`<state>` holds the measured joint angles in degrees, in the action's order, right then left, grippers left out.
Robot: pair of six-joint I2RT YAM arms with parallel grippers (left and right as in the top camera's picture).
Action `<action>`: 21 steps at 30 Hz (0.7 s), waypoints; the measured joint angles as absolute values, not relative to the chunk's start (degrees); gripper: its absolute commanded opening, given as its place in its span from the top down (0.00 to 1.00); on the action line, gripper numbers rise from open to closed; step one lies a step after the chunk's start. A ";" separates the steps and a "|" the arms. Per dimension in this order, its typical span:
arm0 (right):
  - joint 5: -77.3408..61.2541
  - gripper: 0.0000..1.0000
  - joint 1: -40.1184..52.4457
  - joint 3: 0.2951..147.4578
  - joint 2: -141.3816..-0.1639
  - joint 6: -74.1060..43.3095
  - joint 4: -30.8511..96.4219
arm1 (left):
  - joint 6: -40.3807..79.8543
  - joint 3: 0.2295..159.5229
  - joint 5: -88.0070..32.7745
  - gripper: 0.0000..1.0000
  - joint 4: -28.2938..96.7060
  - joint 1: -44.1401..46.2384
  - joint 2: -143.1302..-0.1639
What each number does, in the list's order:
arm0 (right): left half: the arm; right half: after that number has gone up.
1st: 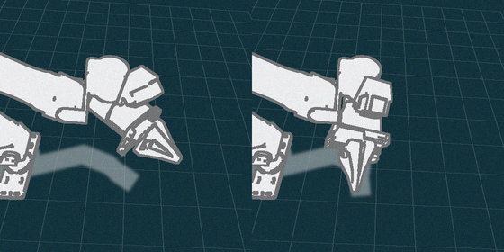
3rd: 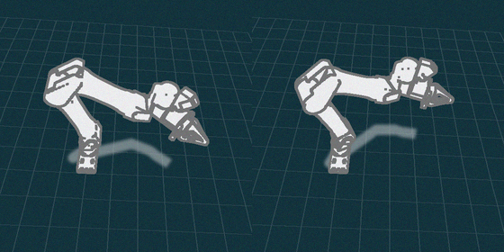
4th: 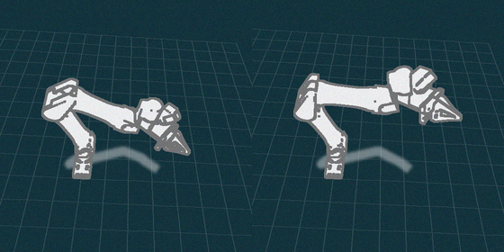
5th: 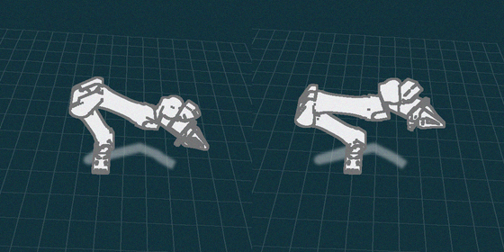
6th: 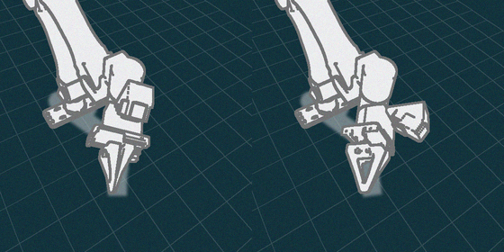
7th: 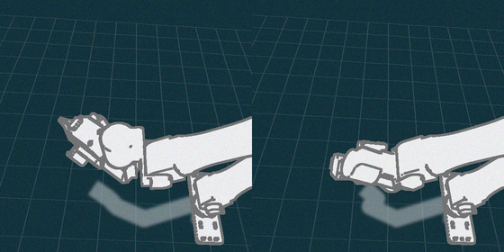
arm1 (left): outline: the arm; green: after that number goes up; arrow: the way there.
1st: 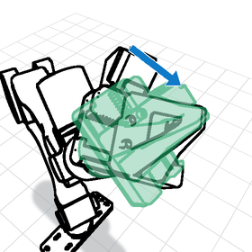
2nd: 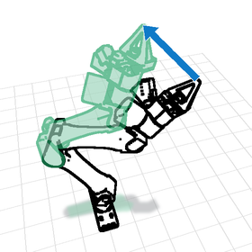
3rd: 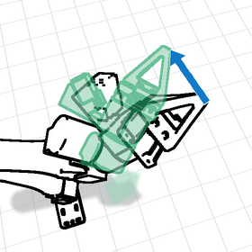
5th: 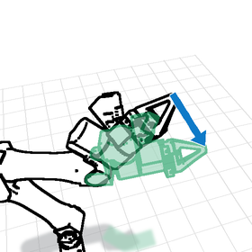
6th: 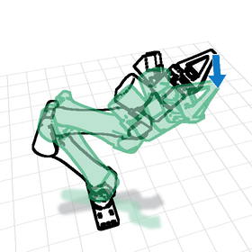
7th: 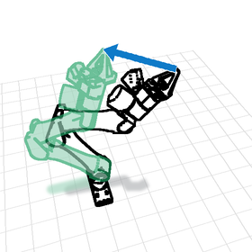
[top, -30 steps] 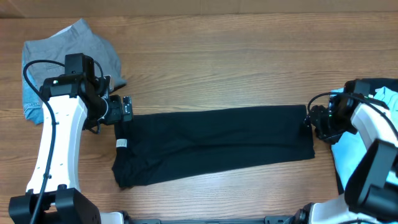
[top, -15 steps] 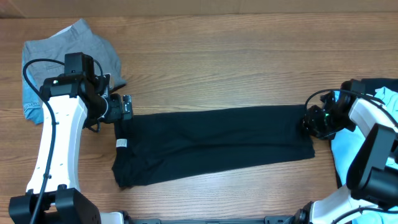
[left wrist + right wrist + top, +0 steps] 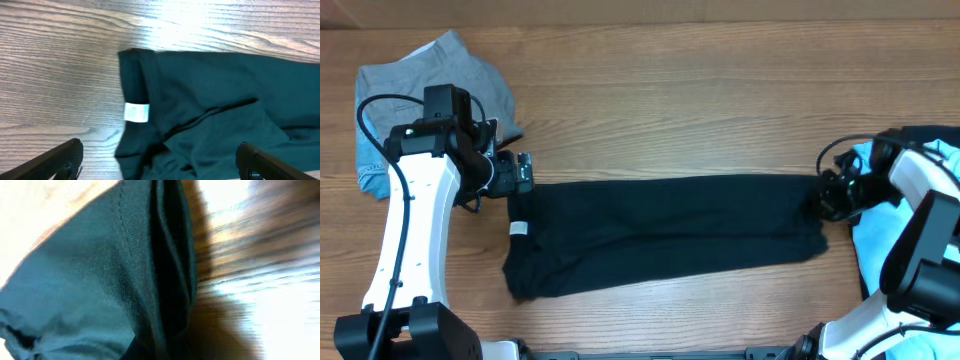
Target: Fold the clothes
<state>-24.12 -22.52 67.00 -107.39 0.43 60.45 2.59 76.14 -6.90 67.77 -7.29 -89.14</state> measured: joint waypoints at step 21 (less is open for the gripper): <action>-22.46 0.96 12.14 70.48 -93.86 -15.25 58.48 | 1.50 87.94 -6.90 0.00 73.82 -7.29 -89.17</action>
<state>-22.46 12.14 70.48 -93.86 -15.25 58.48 1.50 87.94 -6.90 73.82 -7.29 -89.17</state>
